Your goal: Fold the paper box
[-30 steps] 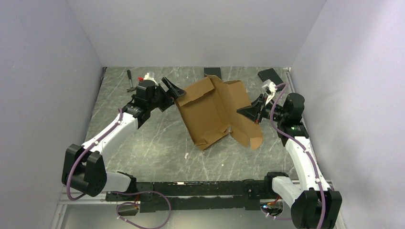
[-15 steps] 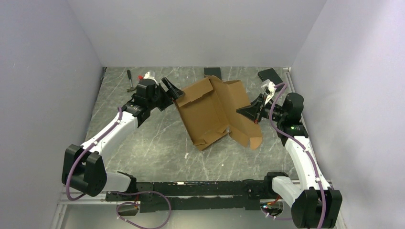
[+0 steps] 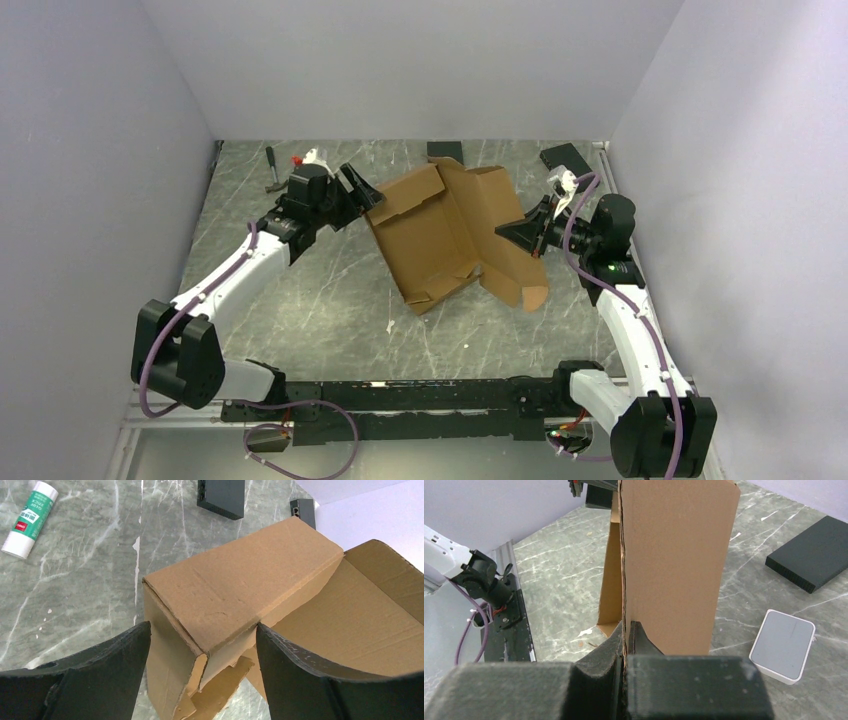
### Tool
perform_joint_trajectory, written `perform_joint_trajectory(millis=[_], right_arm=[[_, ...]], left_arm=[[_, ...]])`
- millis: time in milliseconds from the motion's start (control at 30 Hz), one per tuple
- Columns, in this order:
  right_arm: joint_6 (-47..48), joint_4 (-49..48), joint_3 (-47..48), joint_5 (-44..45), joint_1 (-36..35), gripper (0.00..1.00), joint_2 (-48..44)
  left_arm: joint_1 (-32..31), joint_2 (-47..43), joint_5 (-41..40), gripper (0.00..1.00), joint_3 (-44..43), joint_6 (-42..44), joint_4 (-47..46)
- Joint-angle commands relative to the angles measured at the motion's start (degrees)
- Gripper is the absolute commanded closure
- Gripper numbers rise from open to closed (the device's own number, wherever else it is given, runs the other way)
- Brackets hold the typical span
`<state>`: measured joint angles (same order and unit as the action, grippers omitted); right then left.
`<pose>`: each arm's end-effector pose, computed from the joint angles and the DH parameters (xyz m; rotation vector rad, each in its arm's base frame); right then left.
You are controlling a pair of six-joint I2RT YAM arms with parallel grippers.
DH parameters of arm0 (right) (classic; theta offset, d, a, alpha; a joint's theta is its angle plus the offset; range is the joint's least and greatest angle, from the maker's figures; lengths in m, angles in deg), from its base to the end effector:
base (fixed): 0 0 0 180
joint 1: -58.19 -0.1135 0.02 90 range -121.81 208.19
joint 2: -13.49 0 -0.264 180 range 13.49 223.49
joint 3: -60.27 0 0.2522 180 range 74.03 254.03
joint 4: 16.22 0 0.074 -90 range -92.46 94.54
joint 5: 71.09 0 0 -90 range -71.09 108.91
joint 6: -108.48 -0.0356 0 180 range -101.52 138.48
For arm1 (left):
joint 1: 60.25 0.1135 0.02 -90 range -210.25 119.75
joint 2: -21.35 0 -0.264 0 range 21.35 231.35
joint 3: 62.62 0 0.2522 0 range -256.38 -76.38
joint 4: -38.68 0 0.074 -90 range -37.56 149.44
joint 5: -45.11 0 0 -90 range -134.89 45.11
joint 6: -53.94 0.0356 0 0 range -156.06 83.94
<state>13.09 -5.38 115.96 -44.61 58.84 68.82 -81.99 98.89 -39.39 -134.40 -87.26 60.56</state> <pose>0.2107 0.0295 0.3159 -0.7214 1.6029 1.0203 0.2875 -0.1183 0.2952 -0.4909 2.1152 -0.8645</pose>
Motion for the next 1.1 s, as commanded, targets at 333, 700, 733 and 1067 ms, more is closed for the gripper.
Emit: perform_joint_trajectory(millis=[333, 700, 733, 1067], right_arm=[[0.7, -2.3, -0.4, 0.2, -2.1, 1.0, 0.5], [0.5, -2.5, -0.6, 0.8, -3.0, 1.0, 1.3], [0.5, -2.5, -0.6, 0.8, -3.0, 1.0, 1.3], [0.7, -2.4, -0.6, 0.9, -3.3, 1.0, 1.3]], left_arm=[[-1.7, 0.1, -5.4, 0.21, -3.7, 5.4, 3.8], [-2.8, 0.2, -7.8, 0.29, -3.7, 7.3, 3.9], [-2.9, 0.3, -8.0, 0.31, -3.8, 7.5, 4.0], [-3.3, 0.4, -10.6, 0.48, -4.0, 8.9, 4.8]])
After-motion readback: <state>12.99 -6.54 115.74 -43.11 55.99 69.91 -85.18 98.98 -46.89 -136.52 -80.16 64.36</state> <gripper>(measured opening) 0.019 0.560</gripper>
